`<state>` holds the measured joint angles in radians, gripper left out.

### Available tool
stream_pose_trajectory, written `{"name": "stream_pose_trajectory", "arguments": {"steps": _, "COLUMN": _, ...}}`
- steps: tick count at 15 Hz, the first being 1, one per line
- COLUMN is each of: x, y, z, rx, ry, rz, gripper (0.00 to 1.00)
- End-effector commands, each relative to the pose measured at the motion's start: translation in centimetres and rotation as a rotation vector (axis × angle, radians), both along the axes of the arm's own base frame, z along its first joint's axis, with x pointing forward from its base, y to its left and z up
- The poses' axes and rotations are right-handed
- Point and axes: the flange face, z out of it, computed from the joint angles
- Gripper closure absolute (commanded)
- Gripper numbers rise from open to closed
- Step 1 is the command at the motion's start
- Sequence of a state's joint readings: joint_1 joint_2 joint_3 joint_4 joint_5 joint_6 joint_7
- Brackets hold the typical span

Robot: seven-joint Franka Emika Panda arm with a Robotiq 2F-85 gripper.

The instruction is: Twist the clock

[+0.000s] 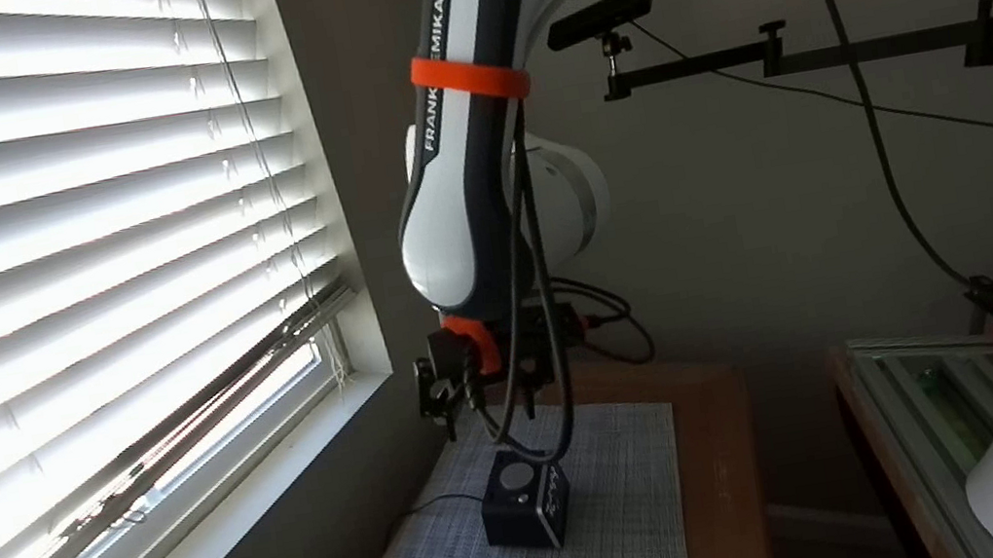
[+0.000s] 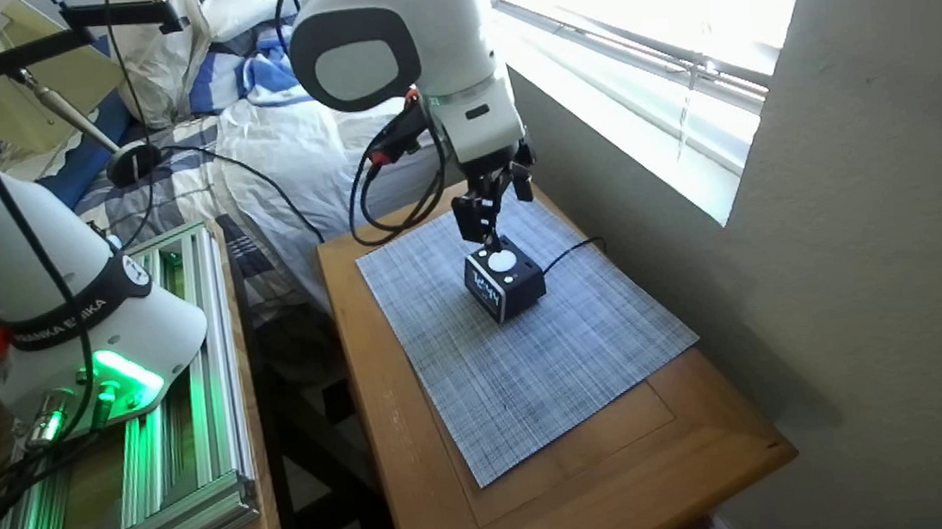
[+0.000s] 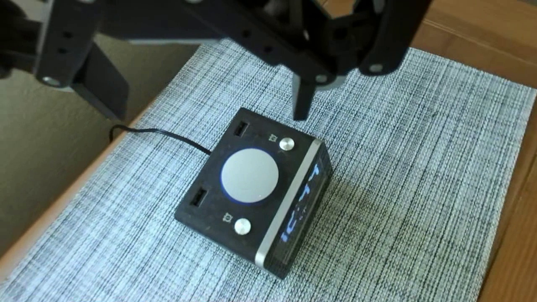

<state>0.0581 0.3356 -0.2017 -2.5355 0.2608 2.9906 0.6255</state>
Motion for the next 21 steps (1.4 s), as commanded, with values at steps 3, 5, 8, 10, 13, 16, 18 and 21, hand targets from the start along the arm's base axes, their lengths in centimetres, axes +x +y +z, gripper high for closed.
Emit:
{"name": "stream_pose_trajectory", "arguments": {"steps": 3, "x": -1.1, "y": 0.6, "z": 2.8, "rx": -0.013, "ry": 0.018, "rz": 0.301, "gripper": 0.0}}
{"name": "stream_pose_trajectory", "arguments": {"steps": 5, "x": -1.3, "y": 0.8, "z": 3.4, "rx": -0.013, "ry": 0.026, "rz": 0.403, "gripper": 0.0}}
{"name": "stream_pose_trajectory", "arguments": {"steps": 8, "x": -1.6, "y": 1.0, "z": 4.0, "rx": -0.022, "ry": 0.043, "rz": 0.555, "gripper": 0.0}}
{"name": "stream_pose_trajectory", "arguments": {"steps": 10, "x": -1.8, "y": 1.0, "z": 4.3, "rx": -0.025, "ry": 0.056, "rz": 0.656, "gripper": 0.0}}
{"name": "stream_pose_trajectory", "arguments": {"steps": 13, "x": -2.2, "y": 0.9, "z": 4.5, "rx": -0.022, "ry": 0.081, "rz": 0.775, "gripper": 0.0}}
{"name": "stream_pose_trajectory", "arguments": {"steps": 16, "x": -1.5, "y": 1.0, "z": 3.8, "rx": -0.023, "ry": 0.082, "rz": 0.759, "gripper": 0.0}}
{"name": "stream_pose_trajectory", "arguments": {"steps": 18, "x": -1.6, "y": 0.8, "z": 3.9, "rx": -0.024, "ry": 0.088, "rz": 0.788, "gripper": 0.0}}
{"name": "stream_pose_trajectory", "arguments": {"steps": 21, "x": -1.6, "y": 0.9, "z": 3.9, "rx": -0.024, "ry": 0.089, "rz": 0.798, "gripper": 0.0}}
